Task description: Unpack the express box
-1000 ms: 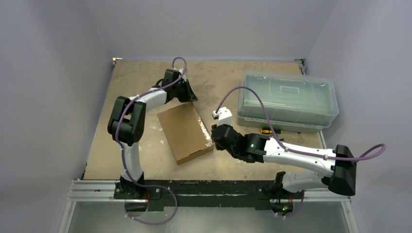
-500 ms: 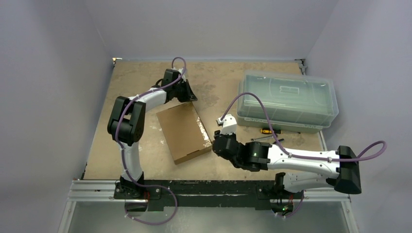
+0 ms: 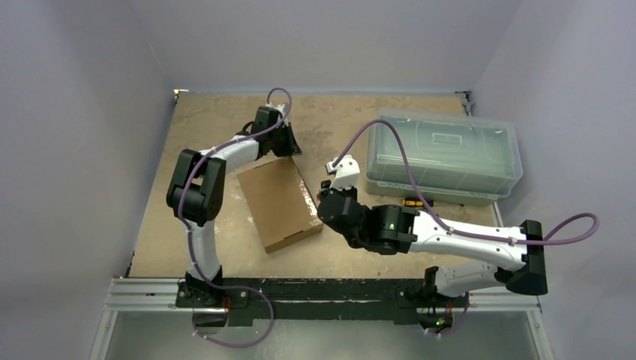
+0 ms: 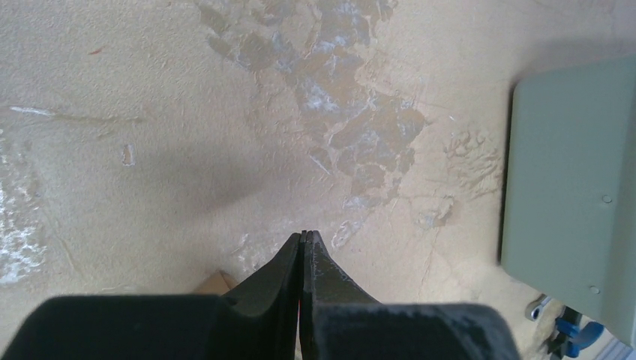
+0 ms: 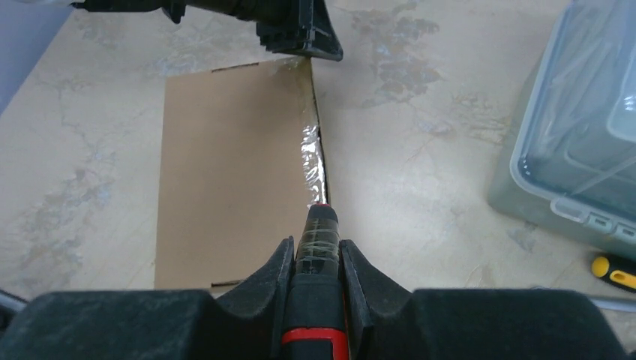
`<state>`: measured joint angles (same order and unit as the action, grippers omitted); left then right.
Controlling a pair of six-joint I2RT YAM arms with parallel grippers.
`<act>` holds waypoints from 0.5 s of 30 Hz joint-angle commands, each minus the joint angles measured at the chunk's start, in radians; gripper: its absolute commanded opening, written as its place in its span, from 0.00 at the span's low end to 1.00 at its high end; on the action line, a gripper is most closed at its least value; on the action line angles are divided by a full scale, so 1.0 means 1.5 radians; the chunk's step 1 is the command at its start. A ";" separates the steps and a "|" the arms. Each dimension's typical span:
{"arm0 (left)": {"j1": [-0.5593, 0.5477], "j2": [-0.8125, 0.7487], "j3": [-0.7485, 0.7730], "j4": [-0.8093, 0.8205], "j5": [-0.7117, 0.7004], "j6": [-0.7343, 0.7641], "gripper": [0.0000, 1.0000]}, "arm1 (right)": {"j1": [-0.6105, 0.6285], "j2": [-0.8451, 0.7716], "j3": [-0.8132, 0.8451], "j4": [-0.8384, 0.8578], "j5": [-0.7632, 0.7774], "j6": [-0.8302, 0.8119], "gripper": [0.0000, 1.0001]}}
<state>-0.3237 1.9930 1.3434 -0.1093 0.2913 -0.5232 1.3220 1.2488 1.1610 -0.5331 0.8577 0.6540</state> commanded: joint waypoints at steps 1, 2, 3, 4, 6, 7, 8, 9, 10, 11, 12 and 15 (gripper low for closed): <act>-0.010 -0.024 0.007 -0.057 -0.036 0.049 0.00 | 0.002 0.017 0.029 0.012 0.048 -0.035 0.00; -0.011 -0.030 0.008 -0.058 -0.030 0.052 0.00 | 0.002 0.018 0.032 0.007 0.049 -0.034 0.00; -0.011 -0.036 0.011 -0.060 -0.025 0.055 0.00 | 0.002 0.018 0.035 -0.004 0.053 -0.028 0.00; -0.011 -0.043 0.015 -0.063 -0.017 0.059 0.02 | 0.002 0.016 0.035 -0.012 0.054 -0.025 0.00; -0.011 -0.065 0.019 -0.069 -0.007 0.072 0.09 | 0.000 0.010 0.027 -0.030 0.054 -0.021 0.00; -0.011 -0.082 0.018 -0.069 -0.007 0.078 0.13 | -0.002 0.007 0.019 -0.048 0.052 -0.008 0.00; -0.011 -0.098 0.018 -0.070 -0.007 0.085 0.18 | -0.003 0.003 0.014 -0.069 0.049 0.002 0.00; -0.011 -0.118 0.019 -0.073 -0.008 0.092 0.23 | -0.005 -0.001 0.003 -0.092 0.044 0.012 0.00; -0.011 -0.140 0.019 -0.076 -0.013 0.095 0.29 | -0.010 -0.005 -0.005 -0.118 0.035 0.021 0.00; -0.010 -0.161 0.020 -0.083 -0.016 0.094 0.34 | -0.024 -0.008 -0.013 -0.147 0.012 0.022 0.00; -0.010 -0.185 0.022 -0.089 -0.015 0.093 0.39 | -0.034 -0.008 -0.011 -0.189 -0.016 0.031 0.00; -0.010 -0.257 0.022 -0.107 -0.030 0.086 0.49 | -0.062 -0.011 -0.004 -0.310 -0.070 0.042 0.00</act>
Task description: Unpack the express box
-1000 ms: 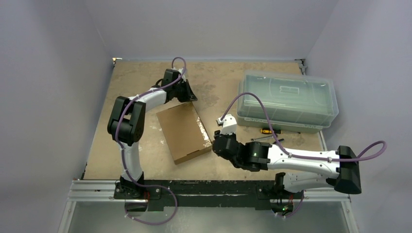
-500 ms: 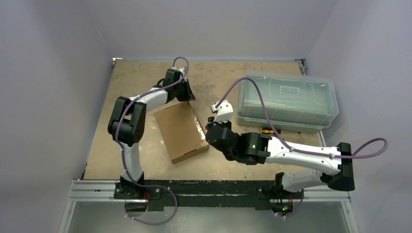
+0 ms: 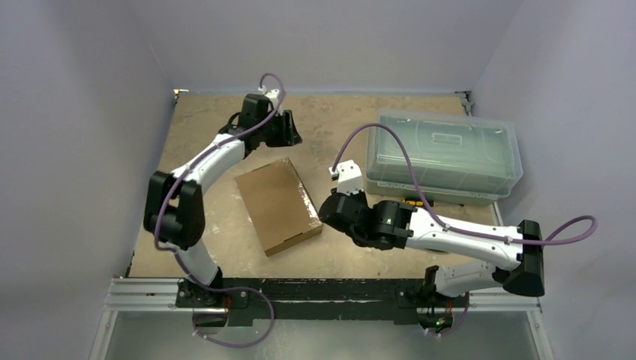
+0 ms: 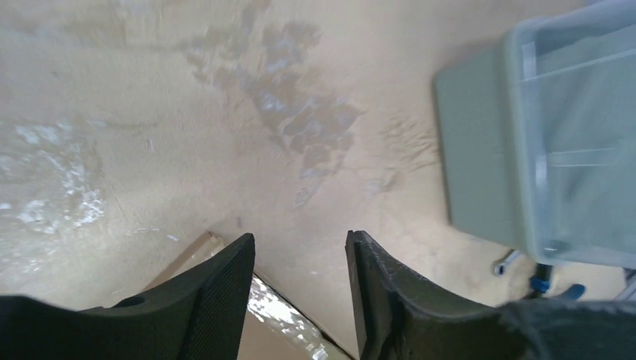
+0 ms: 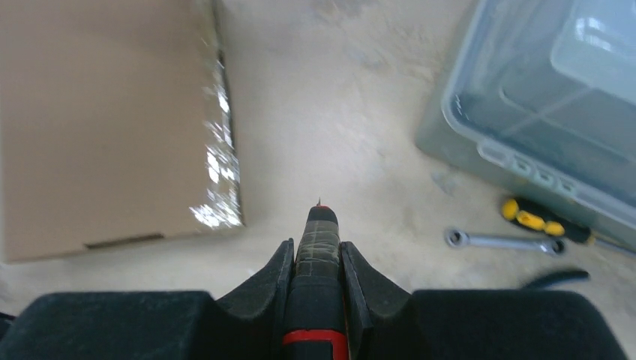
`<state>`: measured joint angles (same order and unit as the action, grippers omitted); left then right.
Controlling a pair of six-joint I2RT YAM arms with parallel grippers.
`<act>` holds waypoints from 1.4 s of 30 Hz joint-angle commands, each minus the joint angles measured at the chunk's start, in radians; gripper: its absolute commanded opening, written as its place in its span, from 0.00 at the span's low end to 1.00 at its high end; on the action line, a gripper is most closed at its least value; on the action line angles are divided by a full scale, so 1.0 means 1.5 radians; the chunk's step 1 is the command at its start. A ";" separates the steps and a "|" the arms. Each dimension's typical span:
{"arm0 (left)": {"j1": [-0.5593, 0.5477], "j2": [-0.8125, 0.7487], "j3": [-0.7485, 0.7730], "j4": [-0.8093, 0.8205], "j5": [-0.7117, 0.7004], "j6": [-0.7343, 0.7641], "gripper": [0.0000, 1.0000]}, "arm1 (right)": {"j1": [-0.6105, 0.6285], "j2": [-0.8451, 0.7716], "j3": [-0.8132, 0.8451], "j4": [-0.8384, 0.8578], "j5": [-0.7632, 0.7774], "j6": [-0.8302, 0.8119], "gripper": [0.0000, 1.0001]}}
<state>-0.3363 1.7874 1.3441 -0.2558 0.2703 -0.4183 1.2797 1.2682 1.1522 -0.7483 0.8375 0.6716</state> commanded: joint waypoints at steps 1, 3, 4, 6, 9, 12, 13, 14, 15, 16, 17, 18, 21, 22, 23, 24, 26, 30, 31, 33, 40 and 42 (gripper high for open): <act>-0.002 -0.143 0.019 -0.021 -0.031 0.016 0.51 | -0.053 -0.024 0.003 -0.193 -0.084 0.021 0.00; -0.001 -0.189 0.003 -0.054 -0.081 0.020 0.53 | -0.082 -0.018 0.007 -0.234 -0.138 0.002 0.00; 0.000 -0.214 -0.013 -0.073 -0.105 0.024 0.54 | -0.095 -0.013 0.008 -0.244 -0.169 -0.012 0.00; 0.009 -0.261 -0.049 -0.099 -0.154 0.025 0.54 | -0.110 0.015 0.015 -0.272 -0.203 -0.019 0.00; 0.017 -0.331 -0.103 -0.134 -0.212 0.024 0.54 | -0.123 0.070 0.030 -0.294 -0.245 -0.029 0.00; 0.018 -0.402 -0.160 -0.161 -0.270 0.017 0.53 | -0.135 0.128 0.054 -0.321 -0.247 -0.026 0.00; 0.018 -0.421 -0.174 -0.168 -0.285 0.019 0.53 | -0.138 0.145 0.063 -0.327 -0.248 -0.030 0.00; 0.018 -0.436 -0.184 -0.178 -0.305 0.023 0.53 | -0.141 0.164 0.071 -0.336 -0.245 -0.031 0.00; 0.018 -0.452 -0.192 -0.189 -0.327 0.028 0.52 | -0.144 0.178 0.082 -0.342 -0.245 -0.035 0.00; 0.018 -0.464 -0.199 -0.197 -0.340 0.031 0.52 | -0.147 0.193 0.090 -0.350 -0.241 -0.037 0.00; 0.018 -0.476 -0.207 -0.201 -0.347 0.034 0.52 | -0.150 0.205 0.099 -0.356 -0.236 -0.037 0.00; 0.018 -0.486 -0.214 -0.202 -0.350 0.036 0.52 | -0.154 0.213 0.104 -0.359 -0.232 -0.038 0.00; 0.018 -0.509 -0.240 -0.198 -0.345 0.031 0.52 | -0.178 0.229 0.105 -0.352 -0.225 -0.051 0.02; 0.018 -0.513 -0.248 -0.198 -0.346 0.027 0.52 | -0.186 0.235 0.103 -0.345 -0.218 -0.055 0.04; 0.018 -0.517 -0.255 -0.199 -0.350 0.020 0.52 | -0.191 0.241 0.104 -0.336 -0.211 -0.059 0.06; 0.017 -0.518 -0.262 -0.201 -0.355 0.007 0.52 | -0.195 0.249 0.104 -0.326 -0.202 -0.059 0.06; 0.018 -0.522 -0.275 -0.215 -0.379 -0.037 0.52 | -0.205 0.261 0.097 -0.281 -0.186 -0.059 0.06; 0.018 -0.520 -0.296 -0.249 -0.417 -0.110 0.52 | -0.220 0.307 0.095 -0.195 -0.151 -0.100 0.16; 0.018 -0.518 -0.297 -0.259 -0.406 -0.126 0.53 | -0.222 0.315 0.096 -0.175 -0.142 -0.136 0.20; 0.018 -0.517 -0.309 -0.260 -0.360 -0.144 0.54 | -0.230 0.324 0.094 -0.136 -0.128 -0.150 0.25; 0.018 -0.507 -0.346 -0.245 -0.262 -0.179 0.54 | -0.251 0.319 0.048 -0.024 -0.107 -0.195 0.41; 0.018 -0.495 -0.351 -0.242 -0.254 -0.188 0.55 | -0.251 0.311 0.035 0.001 -0.105 -0.207 0.44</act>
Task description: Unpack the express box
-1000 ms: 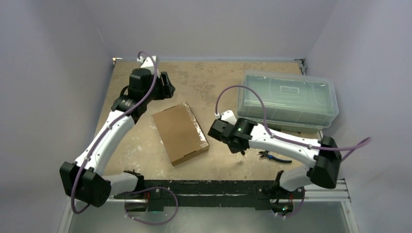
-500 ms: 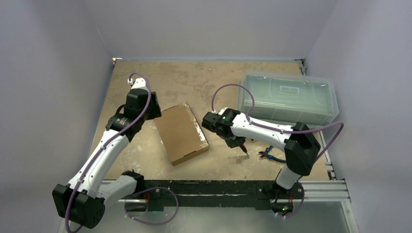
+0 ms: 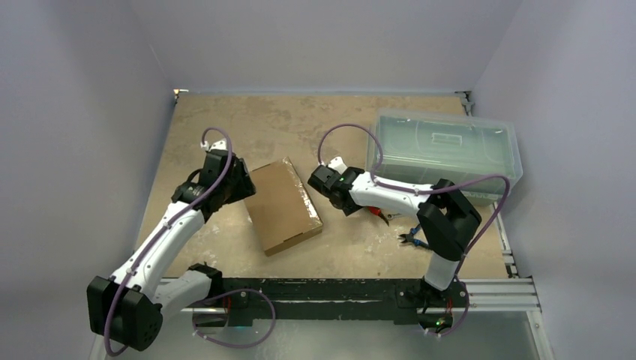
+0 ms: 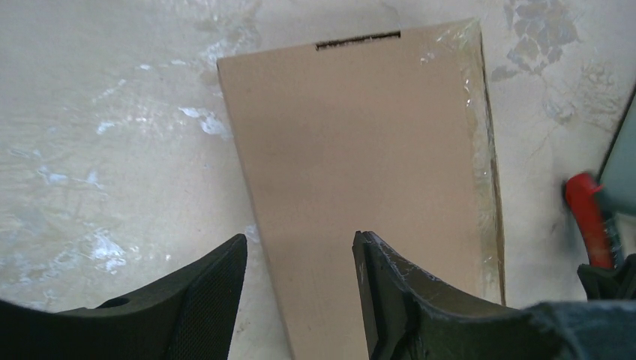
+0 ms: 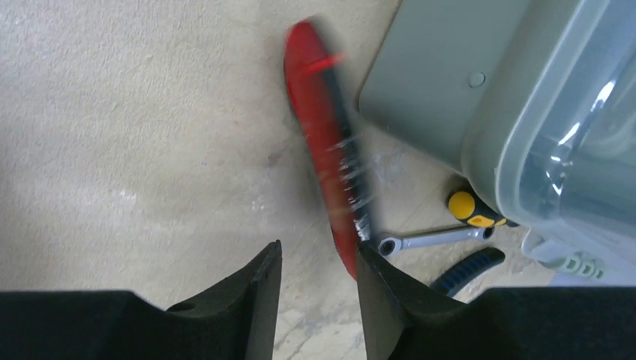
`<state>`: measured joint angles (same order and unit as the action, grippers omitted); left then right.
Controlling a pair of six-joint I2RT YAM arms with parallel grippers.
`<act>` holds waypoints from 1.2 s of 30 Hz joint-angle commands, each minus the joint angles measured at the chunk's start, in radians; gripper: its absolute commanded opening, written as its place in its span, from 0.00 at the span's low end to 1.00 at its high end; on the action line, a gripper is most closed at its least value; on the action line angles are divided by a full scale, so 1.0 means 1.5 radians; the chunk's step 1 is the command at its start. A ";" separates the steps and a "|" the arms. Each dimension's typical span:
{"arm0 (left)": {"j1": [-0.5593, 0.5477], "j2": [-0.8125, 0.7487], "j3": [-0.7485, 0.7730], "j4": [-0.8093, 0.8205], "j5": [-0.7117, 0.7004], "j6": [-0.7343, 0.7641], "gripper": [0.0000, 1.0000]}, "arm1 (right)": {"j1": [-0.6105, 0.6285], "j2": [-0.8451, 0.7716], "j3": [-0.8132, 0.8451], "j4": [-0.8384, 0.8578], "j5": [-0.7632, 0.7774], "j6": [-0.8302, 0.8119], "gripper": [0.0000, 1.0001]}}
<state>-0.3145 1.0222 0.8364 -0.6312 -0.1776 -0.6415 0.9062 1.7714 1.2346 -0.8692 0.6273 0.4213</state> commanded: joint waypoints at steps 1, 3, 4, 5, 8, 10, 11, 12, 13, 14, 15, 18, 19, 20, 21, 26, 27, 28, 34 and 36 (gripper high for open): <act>0.003 0.023 -0.012 0.006 0.045 -0.041 0.55 | -0.002 -0.029 -0.025 0.090 0.033 -0.045 0.45; 0.002 0.040 -0.006 -0.002 0.037 -0.041 0.55 | -0.002 -0.040 -0.031 0.106 0.027 -0.053 0.46; 0.002 0.047 -0.001 -0.008 0.034 -0.039 0.55 | -0.002 -0.046 -0.030 0.101 0.029 -0.052 0.47; 0.001 0.050 0.002 -0.010 0.031 -0.038 0.55 | -0.002 -0.054 -0.027 0.096 0.034 -0.053 0.47; 0.000 0.054 0.007 -0.011 0.026 -0.030 0.55 | 0.000 -0.084 -0.006 0.097 0.037 -0.055 0.48; 0.000 0.059 0.008 -0.013 0.031 -0.025 0.55 | 0.001 -0.107 0.007 0.114 0.011 -0.060 0.48; 0.000 0.065 0.006 -0.014 0.034 -0.024 0.55 | 0.001 -0.123 0.007 0.141 -0.016 -0.066 0.49; 0.000 0.070 0.003 -0.013 0.040 -0.024 0.55 | 0.001 -0.139 0.004 0.170 -0.042 -0.070 0.50; 0.000 0.074 -0.001 -0.011 0.045 -0.027 0.55 | 0.001 -0.154 -0.002 0.203 -0.073 -0.073 0.52; -0.001 0.079 -0.004 -0.010 0.046 -0.030 0.55 | 0.001 -0.165 -0.006 0.229 -0.100 -0.075 0.52; -0.001 0.083 -0.007 -0.007 0.044 -0.033 0.55 | 0.001 -0.172 -0.004 0.252 -0.127 -0.073 0.53; -0.003 0.091 -0.016 0.002 0.036 -0.040 0.55 | 0.000 -0.178 -0.004 0.334 -0.210 -0.073 0.62; -0.004 0.096 -0.017 0.002 0.036 -0.041 0.56 | 0.000 -0.171 -0.001 0.350 -0.224 -0.073 0.63; -0.004 0.100 -0.017 0.002 0.035 -0.042 0.56 | 0.000 -0.161 0.006 0.363 -0.232 -0.075 0.63; -0.006 0.104 -0.017 0.002 0.035 -0.043 0.56 | 0.000 -0.148 0.015 0.372 -0.237 -0.075 0.64; -0.011 0.128 -0.017 -0.004 0.032 -0.047 0.54 | -0.001 -0.083 0.059 0.395 -0.258 -0.086 0.62; -0.013 0.132 -0.017 -0.006 0.029 -0.050 0.54 | -0.002 -0.074 0.063 0.398 -0.262 -0.087 0.61; -0.013 0.133 -0.018 -0.009 0.026 -0.052 0.53 | -0.003 -0.065 0.066 0.402 -0.266 -0.088 0.60; -0.013 0.137 -0.040 -0.006 0.015 -0.069 0.49 | -0.013 -0.034 0.058 0.422 -0.281 -0.088 0.55; -0.013 0.138 -0.043 -0.007 0.010 -0.071 0.49 | -0.016 -0.021 0.058 0.422 -0.281 -0.088 0.52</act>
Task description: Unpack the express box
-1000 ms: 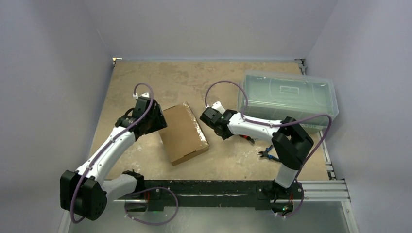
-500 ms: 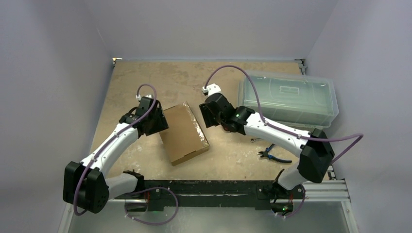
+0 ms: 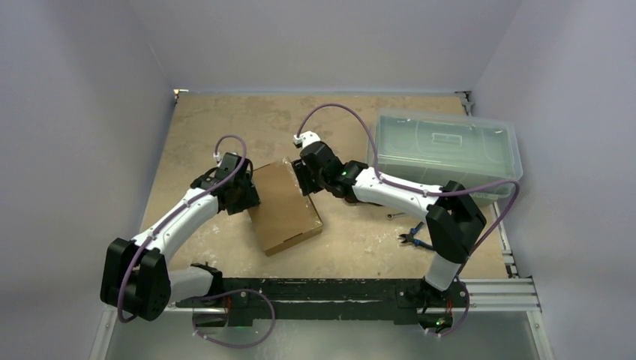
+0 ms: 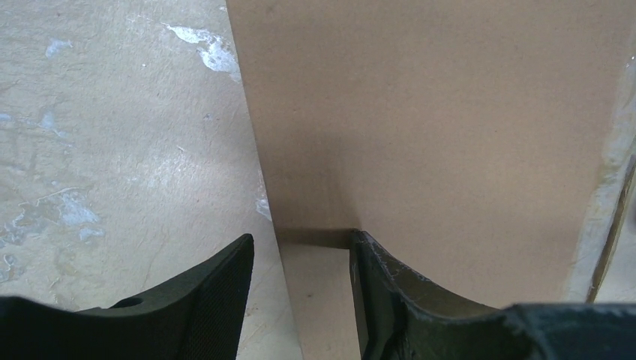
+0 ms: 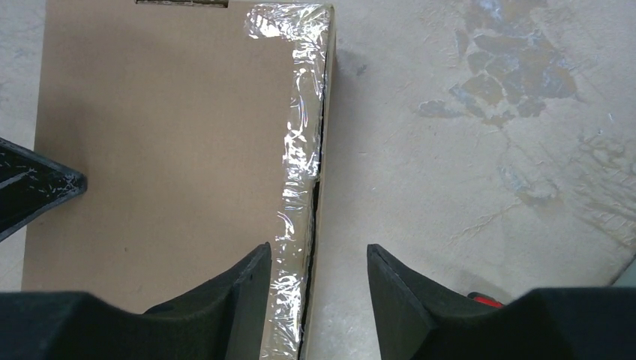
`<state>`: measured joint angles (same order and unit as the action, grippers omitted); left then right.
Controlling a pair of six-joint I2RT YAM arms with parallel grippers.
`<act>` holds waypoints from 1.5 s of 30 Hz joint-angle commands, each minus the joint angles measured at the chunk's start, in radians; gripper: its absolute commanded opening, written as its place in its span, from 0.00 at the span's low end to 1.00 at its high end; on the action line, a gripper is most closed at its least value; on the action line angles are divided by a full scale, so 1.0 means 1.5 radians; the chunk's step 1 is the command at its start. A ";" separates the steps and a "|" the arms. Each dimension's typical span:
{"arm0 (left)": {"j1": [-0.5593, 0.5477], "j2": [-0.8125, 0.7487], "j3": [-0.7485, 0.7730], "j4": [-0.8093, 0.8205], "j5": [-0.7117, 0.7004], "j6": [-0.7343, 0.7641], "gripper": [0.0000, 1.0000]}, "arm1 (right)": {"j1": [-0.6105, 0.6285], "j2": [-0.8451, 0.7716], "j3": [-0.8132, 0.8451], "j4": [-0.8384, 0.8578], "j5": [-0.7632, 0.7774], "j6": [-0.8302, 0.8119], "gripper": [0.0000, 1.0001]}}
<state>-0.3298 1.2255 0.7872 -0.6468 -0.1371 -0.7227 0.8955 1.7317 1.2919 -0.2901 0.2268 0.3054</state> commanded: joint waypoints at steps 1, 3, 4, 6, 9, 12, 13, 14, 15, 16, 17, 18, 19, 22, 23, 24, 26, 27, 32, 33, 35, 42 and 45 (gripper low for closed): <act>-0.003 0.002 -0.012 0.005 -0.019 -0.017 0.48 | -0.010 0.010 0.021 0.036 -0.014 -0.011 0.49; -0.003 0.004 -0.014 0.006 -0.023 -0.016 0.48 | -0.011 0.017 0.021 0.036 -0.008 -0.011 0.46; -0.004 0.006 -0.014 0.007 -0.025 -0.015 0.48 | -0.011 0.020 0.019 0.038 -0.007 -0.011 0.44; -0.004 0.009 -0.016 0.006 -0.026 -0.014 0.48 | -0.012 0.028 0.016 0.040 -0.006 -0.012 0.42; -0.003 0.011 -0.021 0.010 -0.027 -0.012 0.47 | -0.013 0.042 0.017 0.039 -0.012 -0.012 0.40; -0.004 0.009 -0.026 0.016 -0.027 -0.013 0.47 | -0.014 0.052 0.017 0.041 -0.015 -0.010 0.40; -0.004 0.008 -0.027 0.018 -0.027 -0.014 0.47 | -0.014 0.054 0.018 0.042 -0.014 -0.010 0.39; -0.004 0.009 -0.027 0.018 -0.029 -0.013 0.47 | -0.014 0.057 0.019 0.041 -0.012 -0.008 0.39; -0.004 0.008 -0.027 0.018 -0.031 -0.013 0.47 | -0.014 0.059 0.020 0.039 -0.008 -0.007 0.38; -0.003 0.008 -0.028 0.016 -0.032 -0.013 0.47 | -0.014 0.061 0.020 0.036 -0.001 -0.006 0.36; -0.004 0.007 -0.029 0.014 -0.033 -0.013 0.47 | -0.014 0.062 0.021 0.032 0.006 -0.005 0.34; -0.003 0.005 -0.031 0.014 -0.035 -0.012 0.47 | -0.014 0.066 0.023 0.026 0.018 -0.004 0.33; -0.004 0.003 -0.033 0.014 -0.037 -0.012 0.47 | -0.014 0.068 0.024 0.021 0.026 -0.002 0.31; -0.004 0.002 -0.037 0.012 -0.047 -0.012 0.47 | -0.014 0.071 0.021 0.014 0.037 0.000 0.27; -0.004 0.003 -0.038 0.012 -0.048 -0.013 0.47 | -0.014 0.071 0.019 0.012 0.041 0.001 0.26; -0.004 0.002 -0.039 0.012 -0.049 -0.014 0.47 | -0.014 0.072 0.018 0.010 0.046 0.001 0.26; -0.004 0.001 -0.042 0.012 -0.053 -0.015 0.47 | -0.015 0.075 0.017 0.005 0.052 0.002 0.26; -0.004 0.001 -0.042 0.011 -0.055 -0.016 0.47 | -0.016 0.076 0.017 0.002 0.058 0.003 0.26; -0.004 -0.004 -0.047 0.010 -0.066 -0.020 0.46 | -0.025 0.072 -0.004 0.006 0.074 0.011 0.27; -0.004 -0.004 -0.048 0.010 -0.067 -0.021 0.46 | -0.029 0.070 -0.010 0.008 0.070 0.012 0.27; -0.004 -0.003 -0.049 0.011 -0.066 -0.022 0.46 | -0.040 0.064 -0.030 0.029 0.033 0.001 0.27; -0.004 0.001 -0.058 0.019 -0.066 -0.025 0.46 | -0.111 0.029 -0.121 0.131 -0.167 -0.017 0.25; -0.004 -0.001 -0.059 0.020 -0.072 -0.026 0.46 | -0.128 0.014 -0.144 0.154 -0.208 -0.018 0.25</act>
<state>-0.3370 1.2087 0.7372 -0.5625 -0.1749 -0.7677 0.7544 1.7943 1.1294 -0.0814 0.0032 0.3126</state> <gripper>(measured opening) 0.466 0.255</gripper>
